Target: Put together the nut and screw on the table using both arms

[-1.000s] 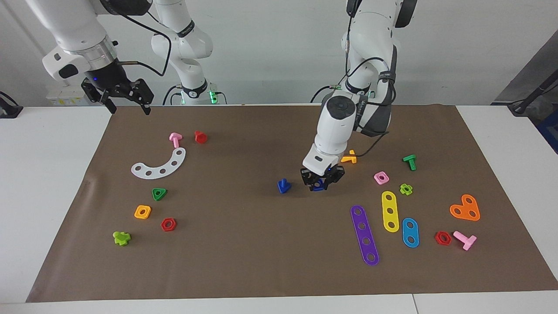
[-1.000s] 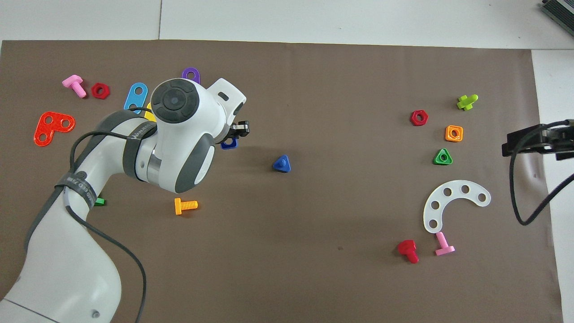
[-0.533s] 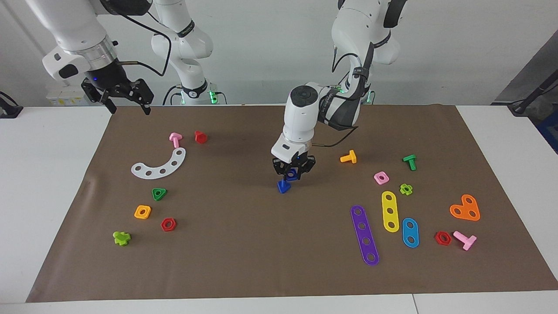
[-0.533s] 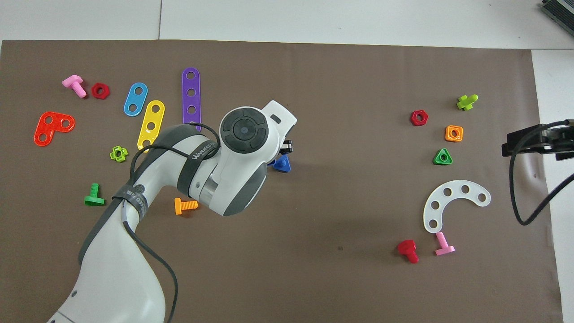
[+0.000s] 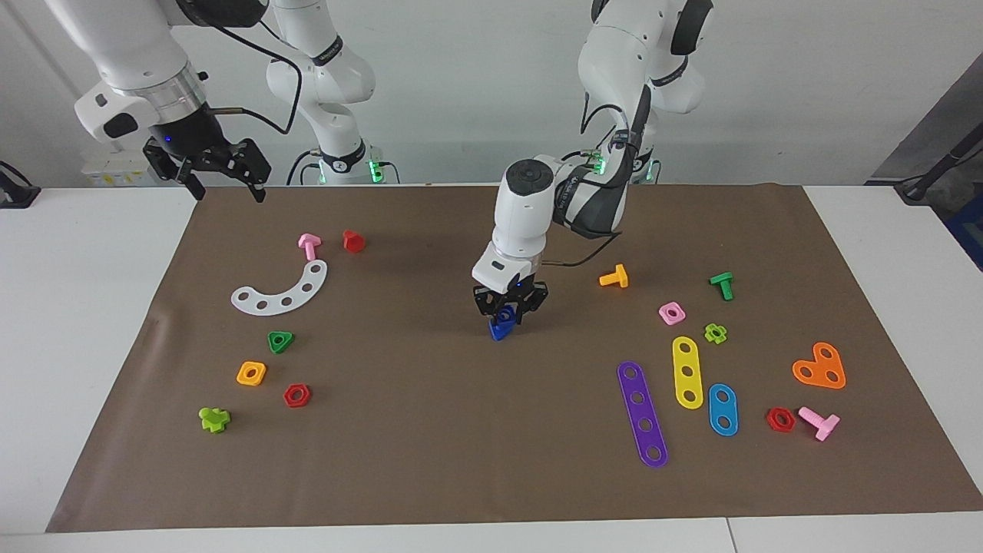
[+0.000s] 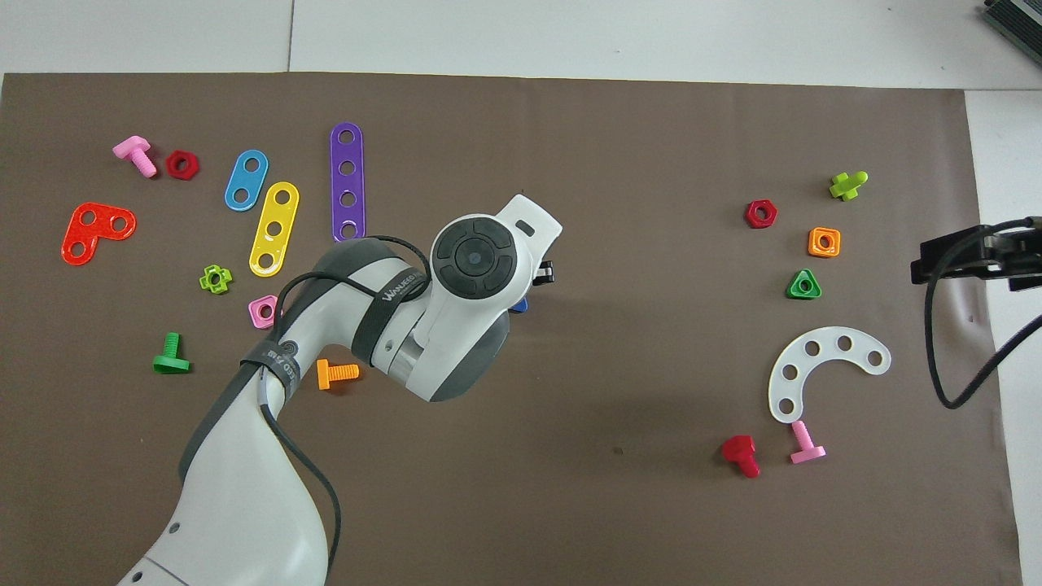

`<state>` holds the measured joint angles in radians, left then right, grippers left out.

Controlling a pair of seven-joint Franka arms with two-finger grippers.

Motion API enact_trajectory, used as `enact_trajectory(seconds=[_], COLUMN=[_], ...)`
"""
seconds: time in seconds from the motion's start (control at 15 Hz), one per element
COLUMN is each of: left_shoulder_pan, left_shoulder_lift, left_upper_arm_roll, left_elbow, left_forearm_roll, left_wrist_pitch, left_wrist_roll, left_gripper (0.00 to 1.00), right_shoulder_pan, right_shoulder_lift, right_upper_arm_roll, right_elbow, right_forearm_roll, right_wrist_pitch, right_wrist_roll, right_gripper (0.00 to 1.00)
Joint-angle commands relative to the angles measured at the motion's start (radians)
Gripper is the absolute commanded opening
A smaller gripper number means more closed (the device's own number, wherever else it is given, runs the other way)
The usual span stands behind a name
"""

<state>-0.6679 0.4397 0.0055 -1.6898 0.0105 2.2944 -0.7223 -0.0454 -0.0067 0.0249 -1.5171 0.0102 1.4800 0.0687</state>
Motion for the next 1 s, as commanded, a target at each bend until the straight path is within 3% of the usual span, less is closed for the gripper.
enact_trajectory(seconds=[0.0, 0.47, 0.67, 0.93], left_shoulder_pan=[-0.015, -0.019, -0.021, -0.021], left_shoulder_lift=[0.008, -0.003, 0.001, 0.001], left_upper_arm_roll=[0.013, 0.013, 0.013, 0.013], left_elbow=[-0.033, -0.051, 0.005, -0.027], left_forearm_roll=[0.011, 0.011, 0.009, 0.011], left_wrist_pitch=[0.037, 0.017, -0.085, -0.035], left_wrist_roll=[-0.023, -0.023, -0.025, -0.032], left_gripper=[0.00, 0.00, 0.01, 0.01], right_shoulder_pan=[-0.005, -0.005, -0.005, -0.005], right_shoulder_lift=[-0.010, -0.010, -0.010, -0.010], right_upper_arm_roll=[0.003, 0.003, 0.003, 0.003], right_elbow=[-0.006, -0.006, -0.006, -0.006], right_forearm_roll=[0.019, 0.019, 0.019, 0.019], right_wrist_pitch=[-0.015, -0.015, -0.015, -0.015], right_wrist_roll=[0.013, 0.013, 0.013, 0.013], right_gripper=[1.00, 1.00, 1.00, 1.00])
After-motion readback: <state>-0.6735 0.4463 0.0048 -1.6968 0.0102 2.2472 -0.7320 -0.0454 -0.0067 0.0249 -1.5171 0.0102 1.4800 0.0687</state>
